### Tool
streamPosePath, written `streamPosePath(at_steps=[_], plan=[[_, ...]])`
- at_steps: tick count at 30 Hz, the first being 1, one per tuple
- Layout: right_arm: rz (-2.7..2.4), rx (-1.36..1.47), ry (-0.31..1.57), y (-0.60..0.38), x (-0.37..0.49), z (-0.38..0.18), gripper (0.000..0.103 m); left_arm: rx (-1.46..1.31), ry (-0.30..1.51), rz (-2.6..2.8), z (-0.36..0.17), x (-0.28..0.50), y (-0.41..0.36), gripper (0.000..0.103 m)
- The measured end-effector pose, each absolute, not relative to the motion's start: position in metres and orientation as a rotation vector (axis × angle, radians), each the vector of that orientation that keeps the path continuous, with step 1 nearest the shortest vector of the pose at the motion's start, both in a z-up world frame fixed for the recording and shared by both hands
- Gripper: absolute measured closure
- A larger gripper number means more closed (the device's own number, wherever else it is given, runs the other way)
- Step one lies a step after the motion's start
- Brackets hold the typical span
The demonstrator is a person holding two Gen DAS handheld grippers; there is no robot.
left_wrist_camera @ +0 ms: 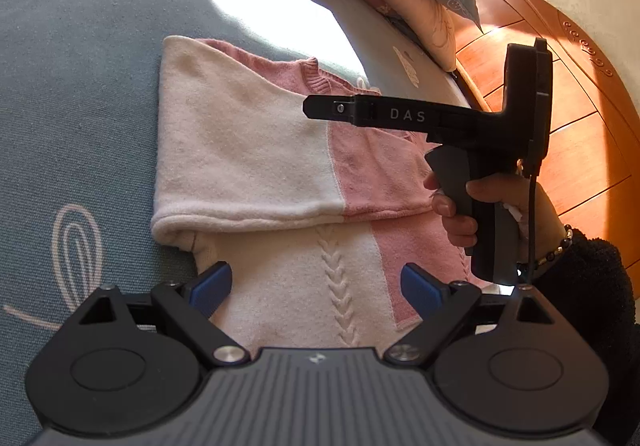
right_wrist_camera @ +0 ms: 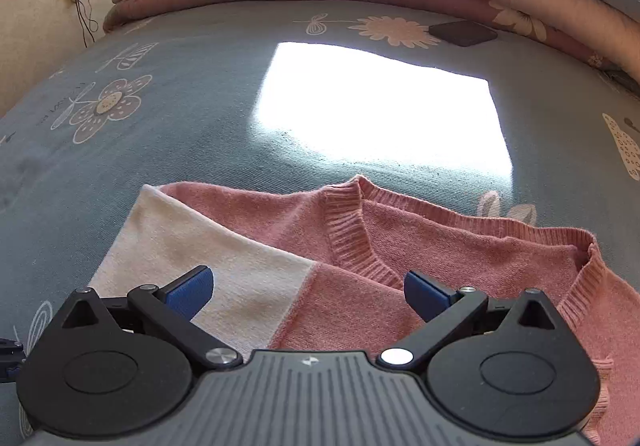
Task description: Fold clothes
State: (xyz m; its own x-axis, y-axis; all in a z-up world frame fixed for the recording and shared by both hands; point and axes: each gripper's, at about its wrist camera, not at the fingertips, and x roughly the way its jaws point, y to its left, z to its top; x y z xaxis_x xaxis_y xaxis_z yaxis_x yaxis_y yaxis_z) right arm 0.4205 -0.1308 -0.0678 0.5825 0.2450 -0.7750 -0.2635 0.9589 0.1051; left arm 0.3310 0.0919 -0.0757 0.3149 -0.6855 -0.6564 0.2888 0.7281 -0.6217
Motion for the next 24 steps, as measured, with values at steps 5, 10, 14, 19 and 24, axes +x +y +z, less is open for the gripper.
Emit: streamPosePath(at_steps=[5, 10, 14, 19, 24], plan=[[0.365, -0.141, 0.911, -0.094, 0.435, -0.071, 0.000, -0.451, 1.066, -0.652, -0.074, 0.332, 0.102, 0.012], [0.339, -0.135, 0.961, -0.080, 0.462, -0.090, 0.000, -0.450, 1.081, -0.633, -0.077, 0.336, 0.107, 0.012], [0.366, -0.082, 0.918, -0.086, 0.464, -0.076, 0.000, -0.478, 1.054, -0.616, -0.072, 0.335, 0.122, 0.012], [0.494, 0.160, 0.934, -0.102, 0.469, -0.058, 0.003, -0.525, 1.014, -0.595, -0.065, 0.332, 0.142, 0.012], [0.627, 0.259, 0.964, -0.081, 0.474, -0.060, 0.003, -0.547, 0.997, -0.587, -0.061, 0.331, 0.152, 0.012]])
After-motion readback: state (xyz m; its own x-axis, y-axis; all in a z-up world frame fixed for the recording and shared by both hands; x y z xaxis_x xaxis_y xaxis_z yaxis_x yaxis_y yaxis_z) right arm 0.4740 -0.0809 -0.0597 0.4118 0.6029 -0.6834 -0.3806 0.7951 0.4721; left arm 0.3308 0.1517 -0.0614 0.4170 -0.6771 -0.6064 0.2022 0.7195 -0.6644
